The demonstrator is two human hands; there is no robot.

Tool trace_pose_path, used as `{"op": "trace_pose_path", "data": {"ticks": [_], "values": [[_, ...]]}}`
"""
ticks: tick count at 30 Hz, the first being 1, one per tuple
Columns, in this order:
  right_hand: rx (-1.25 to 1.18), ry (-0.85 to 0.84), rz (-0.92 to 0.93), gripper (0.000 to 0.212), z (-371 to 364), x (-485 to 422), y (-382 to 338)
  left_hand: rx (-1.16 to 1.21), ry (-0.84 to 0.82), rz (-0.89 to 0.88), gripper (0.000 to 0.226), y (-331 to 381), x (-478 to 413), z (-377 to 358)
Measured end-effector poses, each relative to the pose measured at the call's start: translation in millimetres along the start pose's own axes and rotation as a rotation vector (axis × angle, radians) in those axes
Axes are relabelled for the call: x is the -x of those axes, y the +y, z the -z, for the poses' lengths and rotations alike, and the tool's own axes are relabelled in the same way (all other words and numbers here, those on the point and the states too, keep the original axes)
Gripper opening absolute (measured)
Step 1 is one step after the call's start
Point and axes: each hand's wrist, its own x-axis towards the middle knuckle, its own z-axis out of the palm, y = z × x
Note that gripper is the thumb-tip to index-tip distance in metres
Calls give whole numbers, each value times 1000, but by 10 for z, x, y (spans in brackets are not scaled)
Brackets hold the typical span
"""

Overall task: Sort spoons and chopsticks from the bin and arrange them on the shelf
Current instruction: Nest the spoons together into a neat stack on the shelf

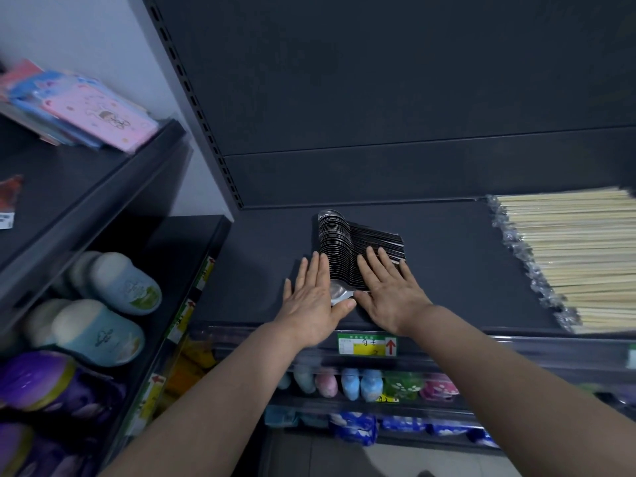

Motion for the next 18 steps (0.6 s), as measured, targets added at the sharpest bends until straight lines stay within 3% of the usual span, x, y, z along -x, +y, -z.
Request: {"op": "trace_pose_path", "data": {"ticks": [18], "values": [[-31,15,-6,68,59,86,-21,53,39,18,93,17,26,120]]}}
